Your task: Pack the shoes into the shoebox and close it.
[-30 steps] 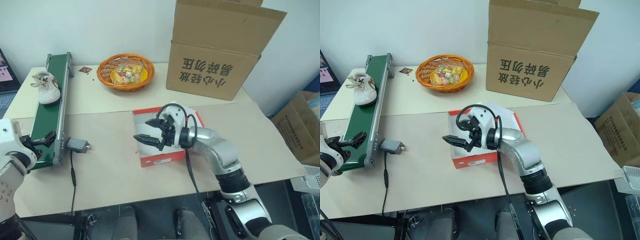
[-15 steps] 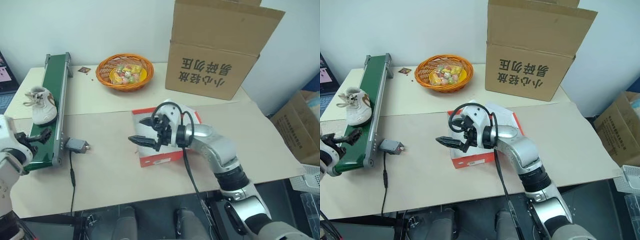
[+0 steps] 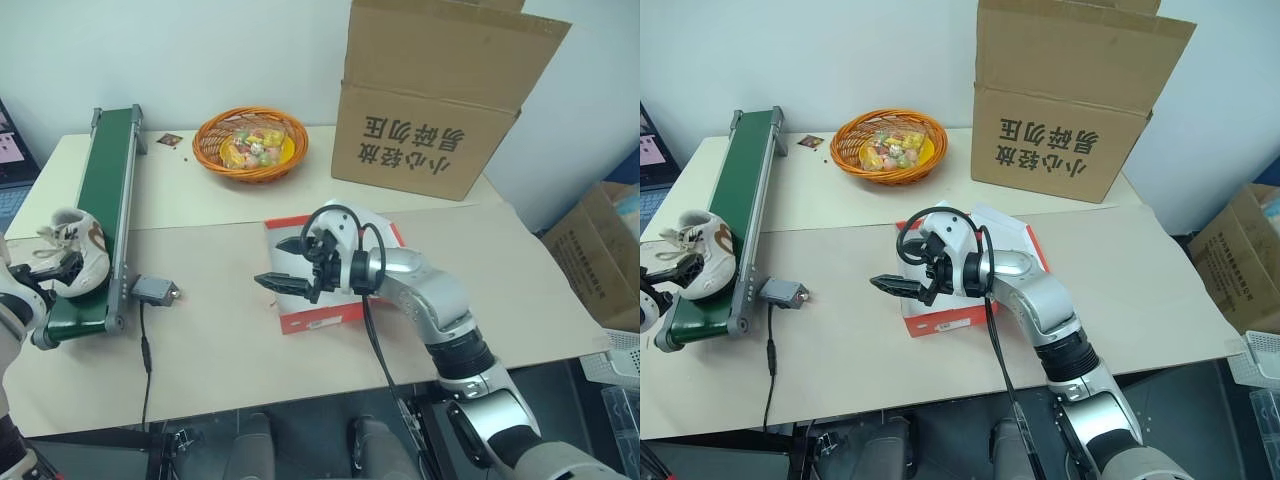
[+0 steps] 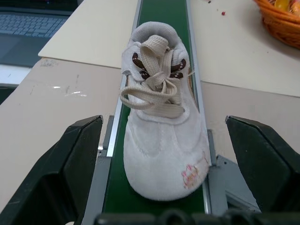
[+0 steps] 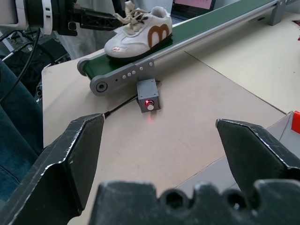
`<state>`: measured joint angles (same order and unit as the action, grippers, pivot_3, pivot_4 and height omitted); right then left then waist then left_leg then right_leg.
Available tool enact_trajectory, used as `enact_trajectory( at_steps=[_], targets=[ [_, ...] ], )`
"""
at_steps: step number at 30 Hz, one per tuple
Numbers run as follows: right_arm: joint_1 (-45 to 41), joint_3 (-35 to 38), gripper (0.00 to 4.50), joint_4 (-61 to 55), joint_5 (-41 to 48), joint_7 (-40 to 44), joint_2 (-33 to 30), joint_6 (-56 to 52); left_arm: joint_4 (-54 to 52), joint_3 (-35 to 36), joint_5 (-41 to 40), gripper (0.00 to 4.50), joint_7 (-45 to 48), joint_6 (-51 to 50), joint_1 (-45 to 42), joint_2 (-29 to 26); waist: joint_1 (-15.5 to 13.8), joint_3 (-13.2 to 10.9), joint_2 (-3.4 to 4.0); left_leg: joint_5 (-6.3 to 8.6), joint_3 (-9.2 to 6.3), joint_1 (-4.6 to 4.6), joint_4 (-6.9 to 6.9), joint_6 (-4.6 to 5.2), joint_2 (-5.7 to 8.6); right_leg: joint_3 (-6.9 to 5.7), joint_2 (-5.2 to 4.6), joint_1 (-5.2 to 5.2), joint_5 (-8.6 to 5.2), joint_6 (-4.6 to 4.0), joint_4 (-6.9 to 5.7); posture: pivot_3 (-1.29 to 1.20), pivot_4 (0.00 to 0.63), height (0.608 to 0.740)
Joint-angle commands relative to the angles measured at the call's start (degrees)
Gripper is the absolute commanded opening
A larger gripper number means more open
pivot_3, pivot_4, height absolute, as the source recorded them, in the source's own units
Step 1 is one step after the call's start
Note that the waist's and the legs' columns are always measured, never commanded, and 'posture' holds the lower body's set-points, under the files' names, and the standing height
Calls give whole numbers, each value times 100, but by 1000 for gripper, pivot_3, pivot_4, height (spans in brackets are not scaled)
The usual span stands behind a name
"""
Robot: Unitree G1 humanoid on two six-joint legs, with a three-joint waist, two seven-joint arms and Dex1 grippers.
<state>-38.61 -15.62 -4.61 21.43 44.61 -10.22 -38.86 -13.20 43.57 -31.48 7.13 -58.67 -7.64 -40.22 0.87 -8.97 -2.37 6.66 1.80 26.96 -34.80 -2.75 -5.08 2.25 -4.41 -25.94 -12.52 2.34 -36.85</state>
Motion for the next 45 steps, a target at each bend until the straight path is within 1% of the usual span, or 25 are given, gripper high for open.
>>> enact_trajectory(
  at_steps=[1,5,7,9,10,14,16,17,19,20,24,25,34,36,39,42,43,45],
  targets=[
    [-45,144,4467,-242,69,-62,18,112,168,-48,164,4500,-3,116,285,238,3,0,0,0,0,0,0,0,0,0,0,0,0,0,0,0,150,709],
    [-50,226,4467,-310,143,-93,8,61,246,-196,209,4500,-6,81,456,489,-1,2,-2,0,0,-2,0,0,0,0,0,-1,2,-4,-5,0,150,709],
    [-54,264,4467,-347,178,-109,3,40,209,-413,105,4500,21,-194,499,638,-9,6,6,0,0,-17,2,0,0,0,-1,6,1,-3,-9,0,150,709],
    [-64,323,4467,-370,235,-135,25,11,124,-550,151,4500,6,-183,526,706,-15,7,8,1,0,-38,2,-1,1,0,-2,10,-6,5,-6,0,150,709],
    [-66,346,4467,-379,261,-147,37,-2,91,-561,185,4500,-15,-151,525,724,-21,8,10,1,0,-45,3,-1,1,0,-3,16,-14,17,-5,0,150,709],
    [-64,345,4467,-409,285,-198,24,-15,48,-460,182,4500,-30,-49,353,726,-62,17,24,2,0,-55,7,-1,1,-3,-6,27,-15,18,-3,0,150,709],
    [-49,327,4500,-413,287,-212,32,-12,57,-422,214,3982,-51,-32,266,708,-81,17,25,2,0,-56,7,-1,1,-5,-6,27,-16,18,-3,0,150,709],
    [-43,320,4500,-409,283,-222,35,-6,63,-419,234,3843,-47,-13,243,692,-96,17,25,2,0,-56,7,-2,1,-5,-7,27,-16,18,-3,0,150,709],
    [-34,305,4500,-401,274,-244,37,5,67,-409,257,3369,-35,-2,227,678,-123,17,25,2,0,-56,8,-2,1,-6,-7,27,-16,18,-3,0,150,709],
    [-32,305,4500,-398,274,-254,37,7,59,-414,265,3225,-24,0,230,673,-134,17,25,2,0,-56,8,-2,1,-7,-7,27,-16,18,-3,0,150,709],
    [-30,326,4500,-402,300,-274,42,1,29,-457,294,2098,-7,-8,211,657,-163,17,25,2,0,-56,7,-2,1,-9,-10,33,-16,17,4,0,150,709],
    [-28,334,4500,-401,306,-278,42,0,25,-467,286,1873,2,-3,194,658,-171,17,26,2,0,-56,7,-2,1,-12,-12,34,-15,16,5,0,150,709],
    [-30,386,4500,-414,351,-347,32,-18,93,-586,373,1873,34,137,22,660,-188,16,26,2,0,-56,9,-3,1,-37,-29,46,-18,18,10,0,150,709],
    [-35,396,4500,-417,354,-364,27,-25,6,-621,414,1873,73,402,-46,676,-200,16,27,2,0,-56,9,-3,1,-45,-34,51,-19,20,12,0,150,709],
    [-58,434,4500,-435,386,-385,29,-62,-401,-653,529,1873,118,1168,-221,735,-219,14,27,3,0,-51,12,-3,1,-73,-50,58,-19,18,20,0,150,709],
    [-100,499,4500,-421,448,-402,64,-102,-689,-873,534,1873,195,1339,-278,724,-218,16,22,2,0,-9,11,-3,0,-132,-83,48,-12,9,37,0,150,709],
    [-113,517,4500,-407,462,-408,75,-113,-731,-967,576,1873,202,1360,-268,711,-214,16,22,2,0,12,6,-3,0,-139,-85,38,1,-9,45,0,150,709],
    [-177,550,4500,-299,476,-444,128,-122,-836,-1119,583,1873,182,1378,-288,780,-186,16,21,1,0,32,-2,-2,1,-140,-84,37,4,-5,52,0,150,709]
  ],
)
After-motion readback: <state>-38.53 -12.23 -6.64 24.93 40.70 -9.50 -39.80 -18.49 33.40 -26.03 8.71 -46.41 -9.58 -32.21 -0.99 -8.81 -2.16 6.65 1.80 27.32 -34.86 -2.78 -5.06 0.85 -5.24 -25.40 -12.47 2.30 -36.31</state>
